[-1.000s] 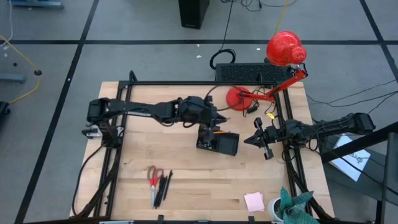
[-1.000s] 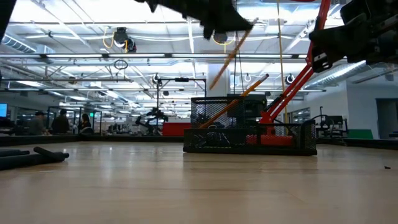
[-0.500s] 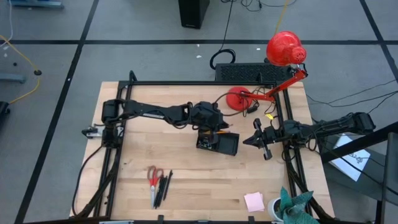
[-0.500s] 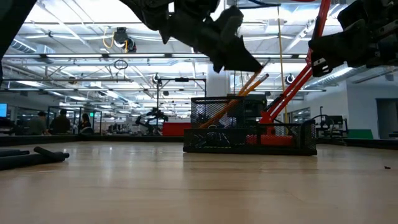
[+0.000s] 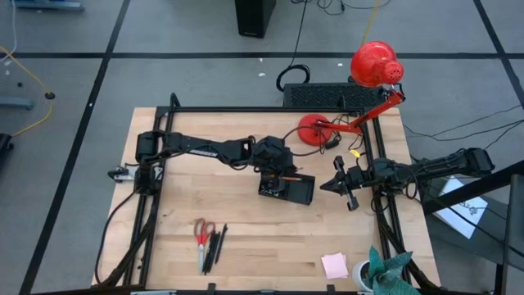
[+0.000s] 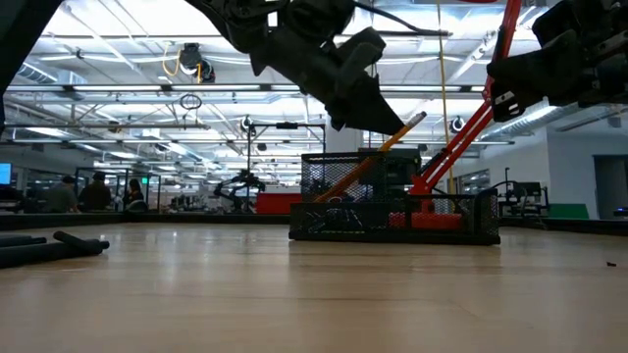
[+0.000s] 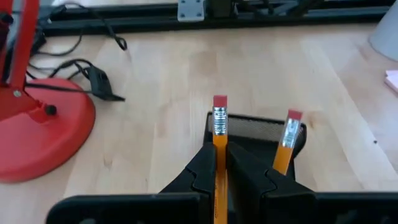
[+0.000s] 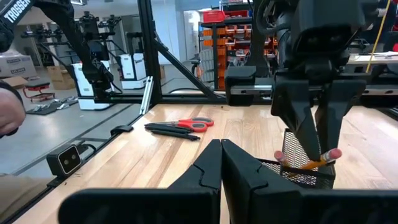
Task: Pick and place office supplies into organizer
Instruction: Put the orange pencil into the desk organizer
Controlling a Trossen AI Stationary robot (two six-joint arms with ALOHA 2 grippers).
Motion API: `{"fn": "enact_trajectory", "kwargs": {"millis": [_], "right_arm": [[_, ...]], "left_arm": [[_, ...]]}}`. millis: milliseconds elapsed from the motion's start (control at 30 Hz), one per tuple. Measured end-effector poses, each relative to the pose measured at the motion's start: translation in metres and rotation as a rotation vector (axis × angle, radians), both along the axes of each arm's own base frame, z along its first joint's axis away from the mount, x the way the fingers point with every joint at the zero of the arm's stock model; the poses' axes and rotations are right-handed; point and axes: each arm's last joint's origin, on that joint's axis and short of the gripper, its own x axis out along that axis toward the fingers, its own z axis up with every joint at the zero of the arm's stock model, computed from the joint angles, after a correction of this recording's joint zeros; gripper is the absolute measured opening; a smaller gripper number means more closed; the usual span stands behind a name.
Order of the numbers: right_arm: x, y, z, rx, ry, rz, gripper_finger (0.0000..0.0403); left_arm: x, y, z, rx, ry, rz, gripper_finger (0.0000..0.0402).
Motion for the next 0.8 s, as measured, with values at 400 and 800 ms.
{"fn": "enact_trajectory", "kwargs": {"millis": [400,800], "right_arm": [[0.000,0.000,0.000,0.001,0.000,0.000,0.0000],[0.000,0.000,0.000,0.001,-0.001,0.001,0.0000]], "left_arm": [[-0.001,0.001,-0.002,-0.025,0.022,0.065,0.0036],[-0.002,-0.001,0.010,0.008,-0.027,0.046,0.0121]]}}
